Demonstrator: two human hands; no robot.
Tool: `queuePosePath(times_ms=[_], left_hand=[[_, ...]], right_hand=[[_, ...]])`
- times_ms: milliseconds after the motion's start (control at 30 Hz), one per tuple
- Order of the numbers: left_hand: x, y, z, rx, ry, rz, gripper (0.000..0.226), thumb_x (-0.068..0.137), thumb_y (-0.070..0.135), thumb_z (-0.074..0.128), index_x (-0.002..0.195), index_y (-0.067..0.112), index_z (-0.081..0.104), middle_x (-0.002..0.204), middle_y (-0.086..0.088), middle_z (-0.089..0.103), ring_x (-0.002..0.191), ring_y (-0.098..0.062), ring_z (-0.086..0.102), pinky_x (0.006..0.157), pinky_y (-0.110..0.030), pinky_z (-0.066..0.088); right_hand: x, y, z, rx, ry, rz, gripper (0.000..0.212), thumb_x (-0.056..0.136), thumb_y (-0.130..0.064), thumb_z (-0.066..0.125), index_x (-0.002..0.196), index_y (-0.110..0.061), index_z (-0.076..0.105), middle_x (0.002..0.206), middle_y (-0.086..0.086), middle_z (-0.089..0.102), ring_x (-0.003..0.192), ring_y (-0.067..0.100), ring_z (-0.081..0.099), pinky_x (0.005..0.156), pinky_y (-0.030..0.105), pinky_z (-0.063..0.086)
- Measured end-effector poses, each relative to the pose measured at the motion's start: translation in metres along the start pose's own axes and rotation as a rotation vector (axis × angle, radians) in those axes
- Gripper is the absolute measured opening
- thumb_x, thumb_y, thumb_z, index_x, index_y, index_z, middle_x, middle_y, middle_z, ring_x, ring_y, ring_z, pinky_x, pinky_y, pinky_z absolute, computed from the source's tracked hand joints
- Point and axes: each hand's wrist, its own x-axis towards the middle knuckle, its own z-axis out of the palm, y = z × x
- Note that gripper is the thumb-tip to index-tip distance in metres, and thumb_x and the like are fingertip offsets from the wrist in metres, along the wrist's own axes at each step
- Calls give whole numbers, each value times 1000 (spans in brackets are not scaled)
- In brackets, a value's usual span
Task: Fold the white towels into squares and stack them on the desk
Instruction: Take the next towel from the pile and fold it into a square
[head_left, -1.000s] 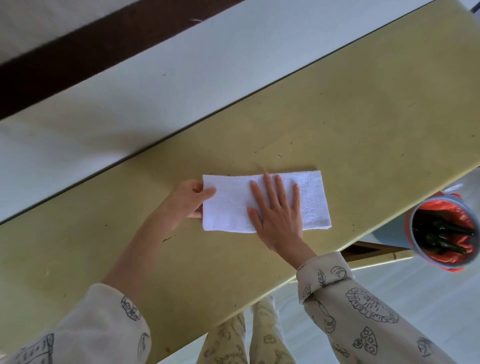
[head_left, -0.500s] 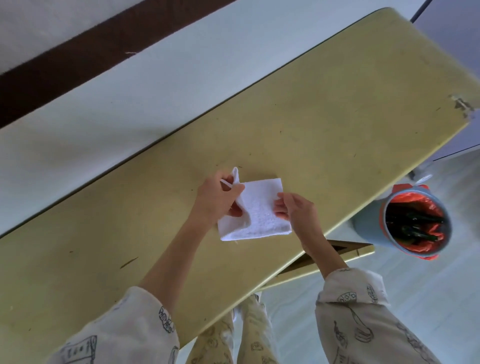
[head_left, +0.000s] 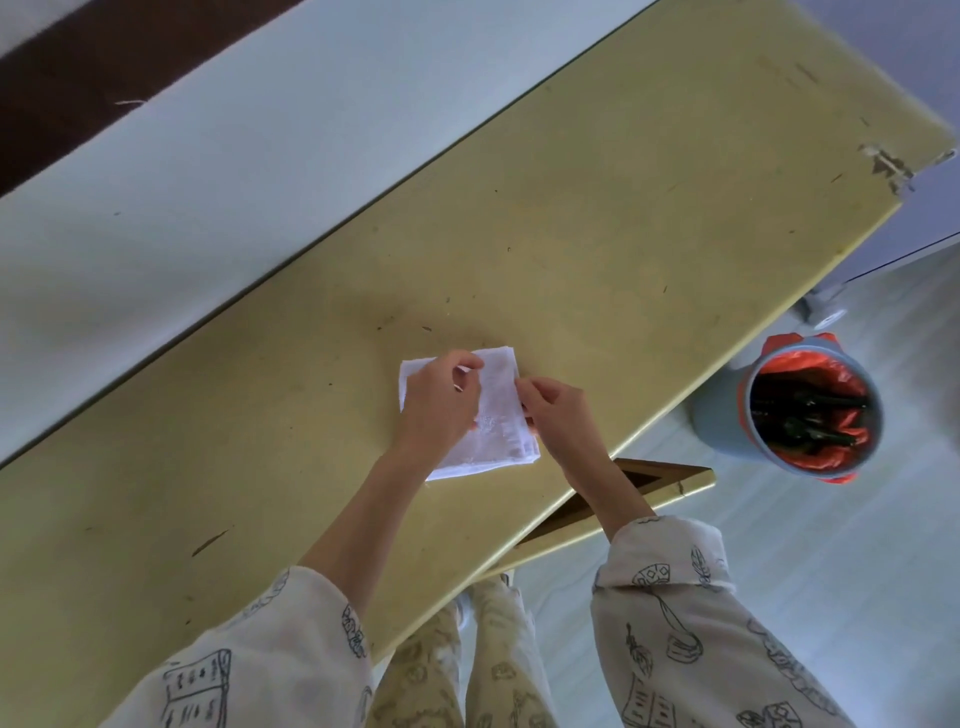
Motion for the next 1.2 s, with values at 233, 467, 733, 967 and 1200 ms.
queuePosePath(times_ms=[233,467,733,967,1200], left_hand=[[-19,-33,-29,197,340,122,18,88,7,54,104,11,61,89,1,50,68,-5,46,68,-13,31],[-51,-60,-16,448,147,279,29,84,24,65,110,13,60,105,-7,50,101,-23,50,74,-28,42],[-53,-67,2,494,91,352,44,81,28,69,120,11,58,108,-11,51,100,-25,53,76,-32,47],[-50,-72,1,568,105,445,49,77,42,63,118,15,55,102,-12,55,91,-28,55,74,-35,49],[-50,-72,2,639,133,568,48,70,32,77,110,20,54,98,-9,55,84,-25,55,72,-35,49]], right_hand=[[-5,-5,6,-73,124,-90,15,89,-16,57,103,-9,59,87,-3,62,84,15,59,70,23,44],[-10,2,6,-320,261,-204,15,87,-13,58,95,-5,68,103,11,62,82,16,56,76,21,41],[-18,14,1,-401,176,-148,18,87,-21,61,98,-6,65,94,5,65,83,13,55,72,20,37],[-14,9,0,-428,152,-114,16,88,-19,57,96,-6,63,91,3,66,84,16,55,77,27,43],[-10,2,-10,-457,74,-96,16,91,-17,54,99,-5,60,86,-1,57,85,16,51,73,23,35]])
